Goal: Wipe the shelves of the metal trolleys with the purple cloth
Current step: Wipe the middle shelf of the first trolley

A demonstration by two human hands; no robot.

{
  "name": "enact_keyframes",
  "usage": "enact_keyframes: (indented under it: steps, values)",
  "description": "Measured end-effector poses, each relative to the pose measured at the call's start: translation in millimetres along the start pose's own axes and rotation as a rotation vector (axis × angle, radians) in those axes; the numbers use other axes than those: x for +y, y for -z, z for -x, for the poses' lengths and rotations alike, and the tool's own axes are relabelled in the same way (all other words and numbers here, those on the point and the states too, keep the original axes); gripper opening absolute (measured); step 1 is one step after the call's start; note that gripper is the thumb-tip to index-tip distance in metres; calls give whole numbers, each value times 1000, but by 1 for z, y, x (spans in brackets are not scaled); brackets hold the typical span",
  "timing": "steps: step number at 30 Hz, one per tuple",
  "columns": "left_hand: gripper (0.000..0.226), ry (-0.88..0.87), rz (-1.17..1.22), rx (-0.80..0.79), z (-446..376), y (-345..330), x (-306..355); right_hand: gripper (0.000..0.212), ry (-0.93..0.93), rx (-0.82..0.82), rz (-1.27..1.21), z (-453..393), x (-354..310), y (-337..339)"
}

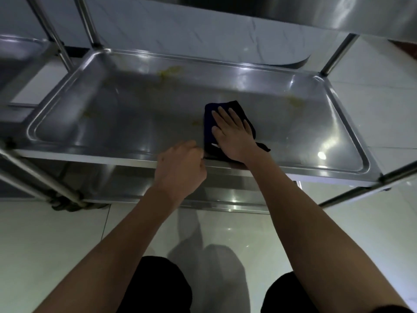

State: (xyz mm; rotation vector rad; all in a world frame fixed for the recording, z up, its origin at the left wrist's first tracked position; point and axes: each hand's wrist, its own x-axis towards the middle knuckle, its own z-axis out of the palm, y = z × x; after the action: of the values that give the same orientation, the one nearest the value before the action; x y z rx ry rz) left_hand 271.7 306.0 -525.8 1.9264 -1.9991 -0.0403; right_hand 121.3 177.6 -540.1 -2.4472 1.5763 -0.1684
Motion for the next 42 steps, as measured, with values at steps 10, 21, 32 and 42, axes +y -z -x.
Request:
enact_keyframes:
  steps: [10, 21, 32, 42]
  values:
    - [21, -91, -77, -4, -69, -24, 85, 57, -56, 39, 14, 37, 90, 25]
    - [47, -59, -145, -171, -92, -51, 110, 56, -401, 65, -66, 78, 256, 74]
    - [39, -13, -124, -91, -93, -49, 115, 58, -435, 51, -45, 80, 285, 81]
    - [49, -123, -113, -160, -96, -41, 103, 62, -396, -42, 63, 47, 269, 69]
